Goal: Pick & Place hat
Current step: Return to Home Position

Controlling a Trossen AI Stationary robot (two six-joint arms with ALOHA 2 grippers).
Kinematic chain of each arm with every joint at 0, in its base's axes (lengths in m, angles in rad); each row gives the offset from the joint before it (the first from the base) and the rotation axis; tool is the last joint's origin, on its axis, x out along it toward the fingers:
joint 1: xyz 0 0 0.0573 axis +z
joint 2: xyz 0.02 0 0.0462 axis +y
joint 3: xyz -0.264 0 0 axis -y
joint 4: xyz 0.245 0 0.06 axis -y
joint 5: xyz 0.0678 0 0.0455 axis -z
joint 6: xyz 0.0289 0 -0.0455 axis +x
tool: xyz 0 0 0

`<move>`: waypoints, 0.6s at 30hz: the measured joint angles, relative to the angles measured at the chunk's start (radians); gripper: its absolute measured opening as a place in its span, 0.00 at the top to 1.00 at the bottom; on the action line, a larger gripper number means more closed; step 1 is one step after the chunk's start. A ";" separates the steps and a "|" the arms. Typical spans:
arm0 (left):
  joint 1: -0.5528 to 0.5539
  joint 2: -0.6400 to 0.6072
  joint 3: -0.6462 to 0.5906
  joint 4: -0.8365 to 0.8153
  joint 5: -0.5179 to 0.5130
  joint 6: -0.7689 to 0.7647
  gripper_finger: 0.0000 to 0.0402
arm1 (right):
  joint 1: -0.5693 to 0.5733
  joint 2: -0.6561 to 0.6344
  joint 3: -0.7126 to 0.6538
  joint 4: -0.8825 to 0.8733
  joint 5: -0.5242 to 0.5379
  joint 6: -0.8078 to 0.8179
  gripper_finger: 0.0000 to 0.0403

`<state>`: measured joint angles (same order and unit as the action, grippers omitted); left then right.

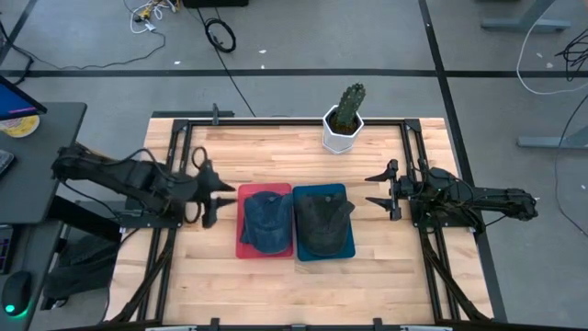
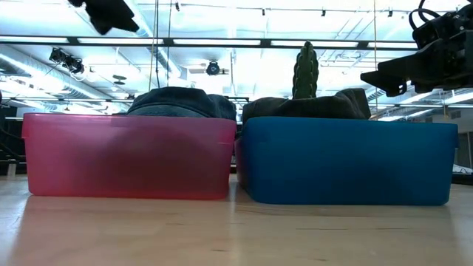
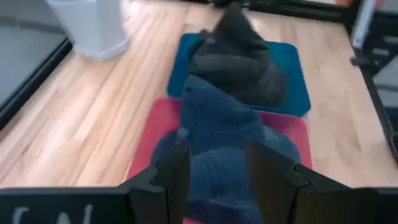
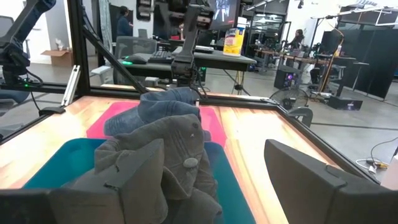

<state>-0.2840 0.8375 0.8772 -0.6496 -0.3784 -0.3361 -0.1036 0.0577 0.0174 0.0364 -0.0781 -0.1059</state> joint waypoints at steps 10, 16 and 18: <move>0.143 -0.108 -0.182 0.461 0.421 0.267 0.61 | 0.000 0.000 0.000 0.000 -0.001 0.000 0.30; 0.251 -0.168 -0.244 0.432 0.413 0.243 0.61 | 0.000 0.000 0.000 0.000 -0.001 0.000 0.30; 0.283 -0.191 -0.277 0.426 0.377 0.243 0.61 | 0.000 0.000 0.000 0.000 0.000 0.000 0.30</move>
<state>-0.0006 0.6464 0.6002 -0.2237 -0.0017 -0.0933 -0.1037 0.0574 0.0174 0.0364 -0.0784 -0.1059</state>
